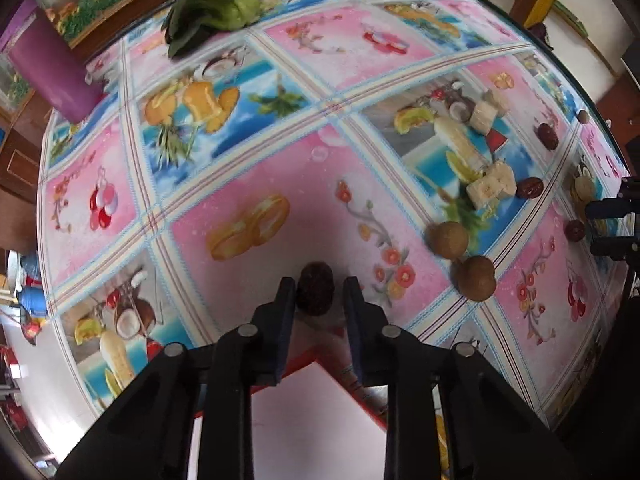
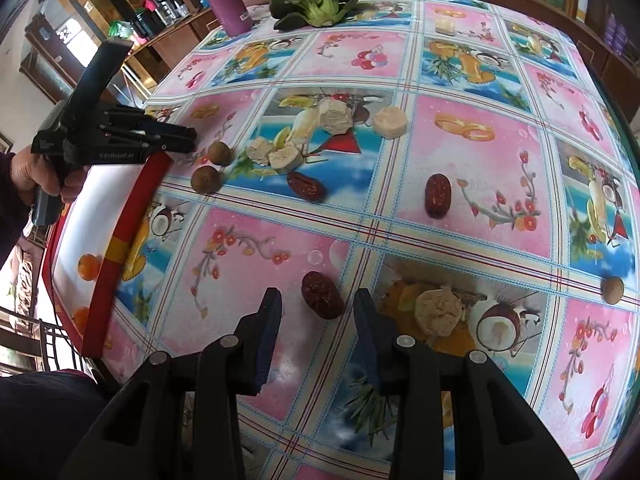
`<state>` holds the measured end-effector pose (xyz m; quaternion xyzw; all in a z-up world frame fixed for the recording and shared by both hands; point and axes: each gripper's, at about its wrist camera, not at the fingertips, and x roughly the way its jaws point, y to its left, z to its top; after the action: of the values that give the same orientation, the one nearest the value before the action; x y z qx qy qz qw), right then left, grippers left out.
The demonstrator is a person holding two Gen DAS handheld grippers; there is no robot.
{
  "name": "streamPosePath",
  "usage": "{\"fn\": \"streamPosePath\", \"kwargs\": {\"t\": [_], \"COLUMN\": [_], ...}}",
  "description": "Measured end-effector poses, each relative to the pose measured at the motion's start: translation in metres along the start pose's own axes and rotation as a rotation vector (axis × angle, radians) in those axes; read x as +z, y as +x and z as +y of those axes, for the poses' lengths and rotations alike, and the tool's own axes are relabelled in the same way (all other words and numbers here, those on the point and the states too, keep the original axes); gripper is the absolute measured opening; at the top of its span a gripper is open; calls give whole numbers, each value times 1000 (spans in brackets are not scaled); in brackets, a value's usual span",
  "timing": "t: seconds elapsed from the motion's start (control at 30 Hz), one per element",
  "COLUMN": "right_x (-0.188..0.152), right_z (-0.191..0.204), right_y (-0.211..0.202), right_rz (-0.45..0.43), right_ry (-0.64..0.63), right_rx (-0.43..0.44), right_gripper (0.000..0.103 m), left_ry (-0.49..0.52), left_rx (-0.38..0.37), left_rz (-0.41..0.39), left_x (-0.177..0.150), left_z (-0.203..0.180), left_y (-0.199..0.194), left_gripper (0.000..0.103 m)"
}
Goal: Organize fruits
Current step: 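Grasp a dark red date with the left gripper while the right gripper grasps another date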
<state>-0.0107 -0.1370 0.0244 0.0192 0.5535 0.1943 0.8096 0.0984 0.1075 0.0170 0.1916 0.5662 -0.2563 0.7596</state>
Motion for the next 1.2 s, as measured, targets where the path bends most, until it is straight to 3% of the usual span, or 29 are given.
{"fn": "streamPosePath", "kwargs": {"t": [0.07, 0.33, 0.5, 0.7, 1.0, 1.13, 1.2], "right_x": [0, 1, 0, 5, 11, 14, 14], "right_z": [-2, -5, -3, 0, 5, 8, 5], "right_y": [1, 0, 0, 7, 21, 25, 24], "right_rz": [1, -6, -6, 10, 53, 53, 53], "right_ry": [12, 11, -11, -12, -21, -37, -31], "right_rx": [-6, -11, 9, 45, 47, 8, 7], "right_gripper": [37, 37, 37, 37, 36, 21, 19], "left_ry": [-11, -68, -147, -217, -302, -346, -367], "left_rx": [-14, -31, -67, -147, -211, -211, -211], "left_rz": [-2, -6, -102, -202, -206, -196, -197], "left_x": [1, 2, -2, -24, -60, -76, -83], "left_z": [0, -3, -10, -33, -71, -78, -79], "left_y": [0, -3, -31, -70, -79, -79, -80], "left_gripper": [20, 19, 19, 19, 19, 19, 19]}}
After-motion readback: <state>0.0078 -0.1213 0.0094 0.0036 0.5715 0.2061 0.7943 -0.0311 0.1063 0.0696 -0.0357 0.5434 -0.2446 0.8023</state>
